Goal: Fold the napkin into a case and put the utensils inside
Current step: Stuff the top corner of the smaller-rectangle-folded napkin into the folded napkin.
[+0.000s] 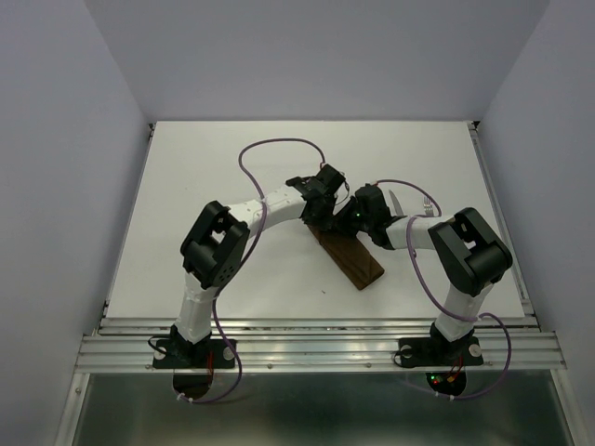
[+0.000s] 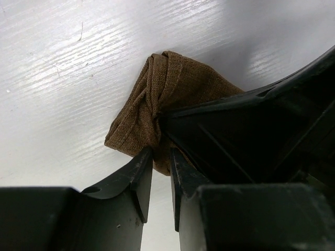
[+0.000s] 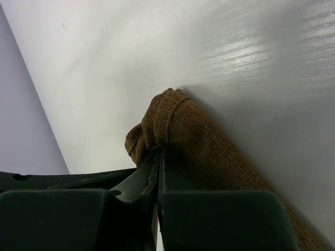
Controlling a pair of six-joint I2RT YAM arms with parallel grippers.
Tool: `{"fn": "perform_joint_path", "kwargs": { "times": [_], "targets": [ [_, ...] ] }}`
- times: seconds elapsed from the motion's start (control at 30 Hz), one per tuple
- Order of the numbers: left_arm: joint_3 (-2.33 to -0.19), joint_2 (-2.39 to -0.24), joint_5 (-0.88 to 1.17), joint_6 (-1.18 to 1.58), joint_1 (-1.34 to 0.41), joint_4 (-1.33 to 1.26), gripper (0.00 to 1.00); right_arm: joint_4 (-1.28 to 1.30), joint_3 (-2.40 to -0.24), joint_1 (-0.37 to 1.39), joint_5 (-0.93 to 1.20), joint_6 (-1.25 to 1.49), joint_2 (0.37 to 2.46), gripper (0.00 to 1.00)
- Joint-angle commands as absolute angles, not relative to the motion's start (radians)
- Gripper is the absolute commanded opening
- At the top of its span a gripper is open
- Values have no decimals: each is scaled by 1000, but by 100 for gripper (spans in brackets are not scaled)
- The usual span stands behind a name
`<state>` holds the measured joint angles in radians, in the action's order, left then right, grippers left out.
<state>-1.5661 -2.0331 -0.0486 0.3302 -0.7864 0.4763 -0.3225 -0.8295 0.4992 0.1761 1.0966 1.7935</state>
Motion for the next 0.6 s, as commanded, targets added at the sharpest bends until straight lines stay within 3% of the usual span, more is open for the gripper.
{"fn": "perform_joint_path", "kwargs": {
  "times": [0.0,0.43,0.57],
  "targets": [
    [-1594,-2046,-89,321,-798,488,31,-379,-851,508,179,1101,1772,1],
    [-1594,-2051,-155,314,-796,506,29,-379,-850,508,179,1101,1764,1],
    [-1601,-2052,-150,313,-796,506,12,-379,-853,508,181,1097,1761,1]
  ]
}}
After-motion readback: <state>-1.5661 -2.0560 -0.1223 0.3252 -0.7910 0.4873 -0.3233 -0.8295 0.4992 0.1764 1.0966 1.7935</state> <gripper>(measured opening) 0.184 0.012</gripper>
